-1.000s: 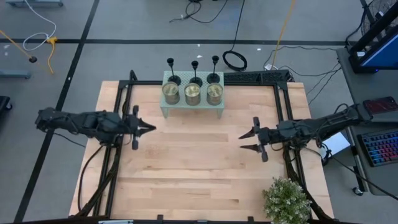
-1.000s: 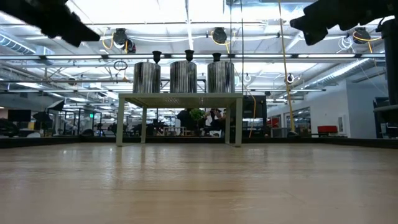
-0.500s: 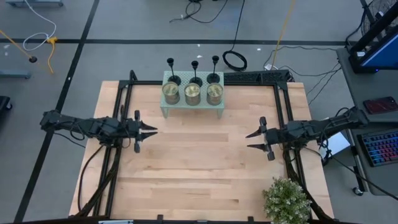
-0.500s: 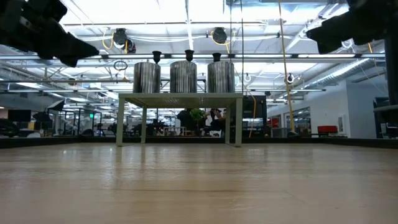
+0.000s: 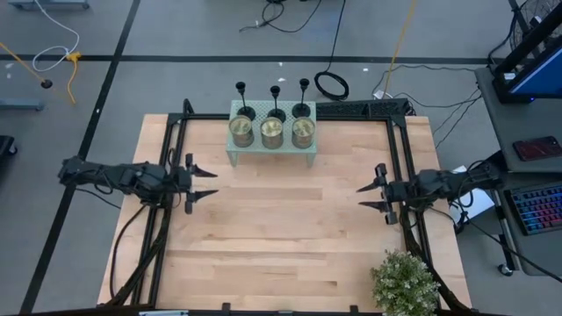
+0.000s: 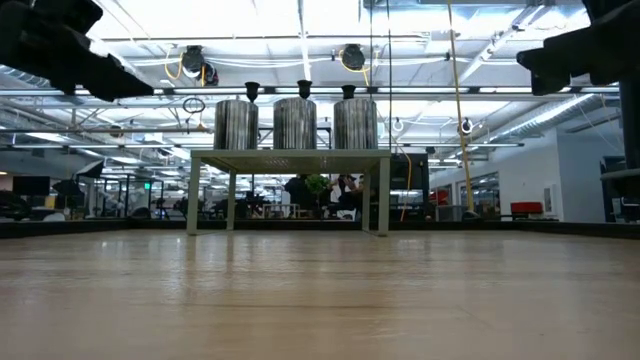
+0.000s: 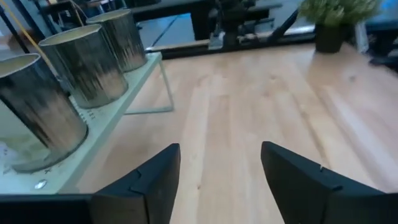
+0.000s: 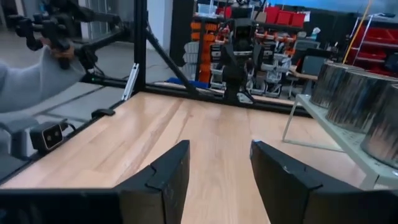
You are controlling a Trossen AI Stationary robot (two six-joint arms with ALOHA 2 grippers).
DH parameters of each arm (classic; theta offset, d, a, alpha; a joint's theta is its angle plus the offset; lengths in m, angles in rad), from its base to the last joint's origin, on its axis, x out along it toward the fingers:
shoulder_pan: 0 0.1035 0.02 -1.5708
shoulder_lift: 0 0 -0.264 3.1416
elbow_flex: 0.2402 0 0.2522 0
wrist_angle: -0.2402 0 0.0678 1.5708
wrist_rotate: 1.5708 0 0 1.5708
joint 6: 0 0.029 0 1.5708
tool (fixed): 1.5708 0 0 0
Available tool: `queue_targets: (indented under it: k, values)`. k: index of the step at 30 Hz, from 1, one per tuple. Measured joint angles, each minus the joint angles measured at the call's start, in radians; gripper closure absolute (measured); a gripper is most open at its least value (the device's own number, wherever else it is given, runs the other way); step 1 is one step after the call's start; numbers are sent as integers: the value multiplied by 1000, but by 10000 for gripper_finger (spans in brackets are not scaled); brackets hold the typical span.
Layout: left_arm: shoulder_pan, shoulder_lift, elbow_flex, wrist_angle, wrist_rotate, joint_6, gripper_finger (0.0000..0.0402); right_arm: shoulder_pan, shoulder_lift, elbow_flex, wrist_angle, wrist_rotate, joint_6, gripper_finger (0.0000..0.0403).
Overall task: Pick & Place candle stick holders
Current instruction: Return to Home Position
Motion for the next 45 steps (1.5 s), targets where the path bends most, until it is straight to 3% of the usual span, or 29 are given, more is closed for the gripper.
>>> queue_targets:
  k: [8,21,37,45]
  values:
    - [0,-98,-21,-27,124,60,169,0,-58,-15,-27,1,44,242]
    - [0,-227,-96,29,196,103,167,0,-57,-86,7,-1,95,247]
    - [0,-232,-258,297,206,21,167,1,-56,-194,141,3,130,248]
    - [0,-230,-270,324,255,63,167,1,-47,-195,140,2,130,248]
